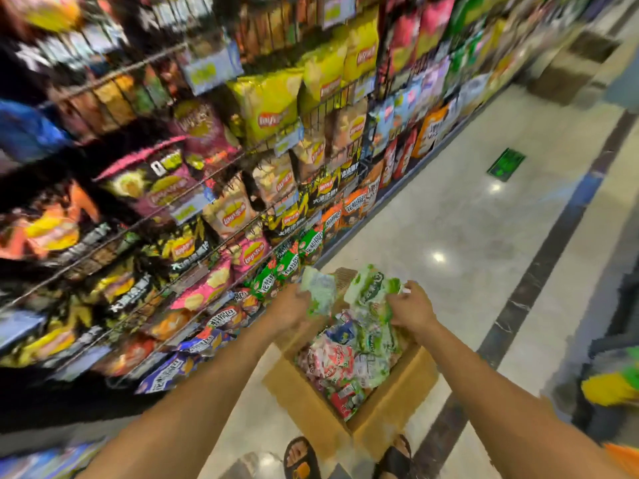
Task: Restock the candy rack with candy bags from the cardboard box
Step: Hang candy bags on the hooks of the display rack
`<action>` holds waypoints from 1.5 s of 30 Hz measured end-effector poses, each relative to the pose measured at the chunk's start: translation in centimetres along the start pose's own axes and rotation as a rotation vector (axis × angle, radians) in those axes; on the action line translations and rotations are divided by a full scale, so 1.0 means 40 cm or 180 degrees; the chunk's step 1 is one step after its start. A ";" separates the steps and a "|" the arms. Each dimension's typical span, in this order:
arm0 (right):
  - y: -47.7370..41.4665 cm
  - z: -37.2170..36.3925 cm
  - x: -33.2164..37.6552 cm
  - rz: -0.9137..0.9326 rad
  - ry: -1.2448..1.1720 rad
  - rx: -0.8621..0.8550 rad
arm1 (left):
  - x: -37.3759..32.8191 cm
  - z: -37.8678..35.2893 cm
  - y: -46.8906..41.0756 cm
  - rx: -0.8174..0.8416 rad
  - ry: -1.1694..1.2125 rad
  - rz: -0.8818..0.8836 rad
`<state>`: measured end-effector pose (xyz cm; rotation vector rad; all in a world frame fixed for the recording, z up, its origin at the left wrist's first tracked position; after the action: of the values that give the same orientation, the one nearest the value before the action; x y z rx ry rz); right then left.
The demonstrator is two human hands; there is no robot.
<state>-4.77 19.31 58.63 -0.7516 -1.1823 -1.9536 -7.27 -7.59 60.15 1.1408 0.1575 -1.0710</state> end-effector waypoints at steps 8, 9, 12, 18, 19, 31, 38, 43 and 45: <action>0.239 0.041 0.160 0.0263 -0.0965 0.0031 | -0.026 0.135 0.257 0.0331 0.1870 -0.0094; 0.265 0.042 0.171 0.0315 -0.1002 0.0079 | -0.025 0.144 0.282 0.0363 0.2004 -0.0094; 0.340 0.040 0.214 0.0547 -0.1243 0.0261 | -0.016 0.165 0.361 0.0367 0.2329 -0.0144; 0.472 0.011 0.274 0.1024 -0.1469 0.0625 | 0.020 0.158 0.550 0.0327 0.3096 -0.0303; 0.495 0.001 0.281 0.1127 -0.1459 0.0742 | 0.026 0.153 0.582 0.0340 0.3237 -0.0344; 0.830 -0.099 0.310 0.1558 -0.1156 0.1822 | 0.134 0.131 0.912 -0.0039 0.4199 -0.0910; 1.000 -0.189 0.323 0.1225 -0.1480 0.2721 | 0.266 0.177 1.039 -0.1224 0.3263 -0.0806; 1.105 -0.282 0.315 0.1048 -0.1422 0.3163 | 0.393 0.244 1.151 -0.2085 0.2129 -0.0550; 1.153 -0.322 0.312 0.1133 -0.1258 0.3281 | 0.449 0.259 1.198 -0.2295 0.2138 -0.0503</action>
<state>24.22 -10.57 85.37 -0.6986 -1.8767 -0.7194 34.18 -26.33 85.74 0.7824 1.0871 -0.6298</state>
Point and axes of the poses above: each hand's wrist, its own y-axis away from the middle knuckle, its own z-axis out of the back of the hand, x = y × z, the point moved 6 cm from there along -y, towards the middle knuckle, and after that the axes turned 5 degrees about z, right-handed, at the moved point
